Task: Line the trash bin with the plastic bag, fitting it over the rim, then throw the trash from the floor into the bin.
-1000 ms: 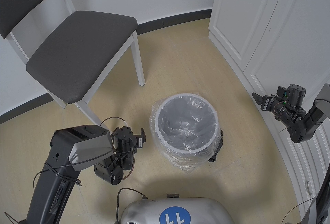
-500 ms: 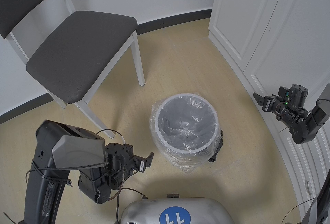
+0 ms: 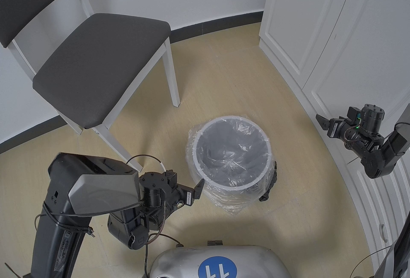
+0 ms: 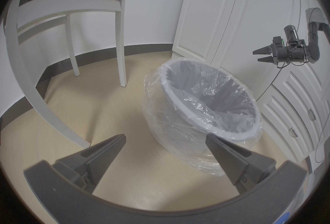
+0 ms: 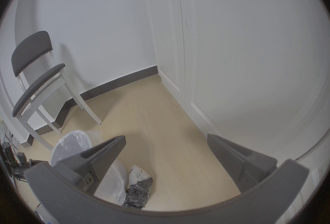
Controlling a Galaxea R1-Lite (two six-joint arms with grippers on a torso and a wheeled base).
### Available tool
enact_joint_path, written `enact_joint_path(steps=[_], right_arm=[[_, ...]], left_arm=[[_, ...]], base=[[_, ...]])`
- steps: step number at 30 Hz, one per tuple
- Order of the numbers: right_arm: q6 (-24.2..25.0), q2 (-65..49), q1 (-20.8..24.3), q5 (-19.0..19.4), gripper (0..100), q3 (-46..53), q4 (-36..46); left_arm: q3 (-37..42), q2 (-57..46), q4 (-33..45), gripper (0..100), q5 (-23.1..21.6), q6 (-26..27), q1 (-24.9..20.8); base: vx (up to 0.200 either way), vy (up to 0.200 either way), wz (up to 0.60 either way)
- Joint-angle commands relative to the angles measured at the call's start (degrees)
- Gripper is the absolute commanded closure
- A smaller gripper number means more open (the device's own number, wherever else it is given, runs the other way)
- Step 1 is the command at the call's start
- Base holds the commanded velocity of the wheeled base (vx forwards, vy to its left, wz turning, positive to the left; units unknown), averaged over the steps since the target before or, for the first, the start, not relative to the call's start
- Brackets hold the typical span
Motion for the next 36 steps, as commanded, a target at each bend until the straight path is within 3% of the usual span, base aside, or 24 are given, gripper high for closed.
enact_joint_path(steps=[1, 15, 28, 36], right_arm=[[0.0, 0.3, -0.5, 0.1, 0, -0.5, 0.1], [0.0, 1.9, -0.6, 0.1, 0, -1.4, 0.2], [-0.8, 3.8, -1.0, 0.1, 0, -2.3, 0.2], [-0.8, 3.9, -1.4, 0.2, 0, -2.6, 0.2]], left_arm=[[-4.6, 3.7, 1.2, 0, 0.0, 0.0, 0.2], [-15.2, 6.8, 8.7, 0, 0.1, -0.1, 2.2], [-32.5, 12.7, 21.6, 0, 4.0, 1.1, 5.1], [-36.5, 13.2, 26.2, 0, 5.0, 1.5, 5.2]], base=[[0.000, 0.000, 0.00], [0.000, 0.000, 0.00], [0.000, 0.000, 0.00], [0.000, 0.000, 0.00]])
